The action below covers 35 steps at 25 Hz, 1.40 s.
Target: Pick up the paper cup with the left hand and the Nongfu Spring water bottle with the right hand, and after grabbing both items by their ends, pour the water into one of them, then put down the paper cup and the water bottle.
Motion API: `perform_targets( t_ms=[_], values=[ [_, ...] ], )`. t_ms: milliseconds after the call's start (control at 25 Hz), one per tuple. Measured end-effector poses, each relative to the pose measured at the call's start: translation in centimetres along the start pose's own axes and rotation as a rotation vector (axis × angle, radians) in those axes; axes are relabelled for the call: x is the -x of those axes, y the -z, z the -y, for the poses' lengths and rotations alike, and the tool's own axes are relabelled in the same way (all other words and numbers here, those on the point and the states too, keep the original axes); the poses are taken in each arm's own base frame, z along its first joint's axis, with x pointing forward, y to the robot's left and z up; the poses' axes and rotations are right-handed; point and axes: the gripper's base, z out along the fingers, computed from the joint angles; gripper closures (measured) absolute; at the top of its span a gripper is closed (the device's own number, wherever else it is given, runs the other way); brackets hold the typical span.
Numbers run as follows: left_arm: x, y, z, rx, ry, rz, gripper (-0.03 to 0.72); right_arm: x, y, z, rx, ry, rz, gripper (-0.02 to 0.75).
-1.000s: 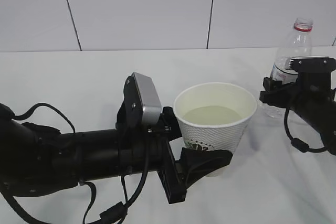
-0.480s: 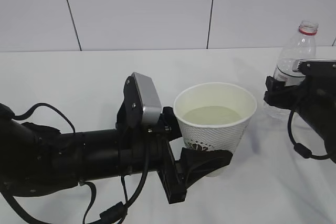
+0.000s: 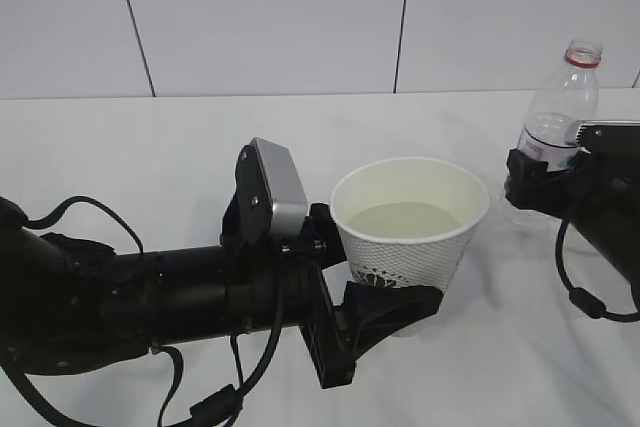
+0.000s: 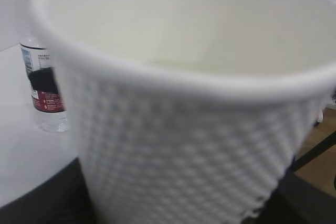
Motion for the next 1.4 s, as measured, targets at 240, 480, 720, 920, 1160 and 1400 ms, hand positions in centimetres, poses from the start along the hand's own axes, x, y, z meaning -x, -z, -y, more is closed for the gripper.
perform_targets(
  t_ms=[240,480,720,920,1160,1400],
  values=[
    [0.0,0.0,0.0,0.0,0.0,0.0,0.167,1.5,1.3,0.1,-0.011,-0.012,0.033,0.106],
    [0.0,0.0,0.0,0.0,0.0,0.0,0.167,2.2,3.5,0.2,-0.017,-0.016,0.037,0.107],
    [0.0,0.0,0.0,0.0,0.0,0.0,0.167,2.9,5.6,0.2,-0.017,-0.018,0.044,0.11],
    [0.0,0.0,0.0,0.0,0.0,0.0,0.167,3.2,7.2,-0.1,0.019,-0.001,0.045,0.113],
    [0.0,0.0,0.0,0.0,0.0,0.0,0.168,3.1,8.6,-0.2,0.034,0.005,0.034,0.127],
    [0.0,0.0,0.0,0.0,0.0,0.0,0.168,3.3,9.6,-0.2,0.036,0.003,0.045,0.142]
  ],
)
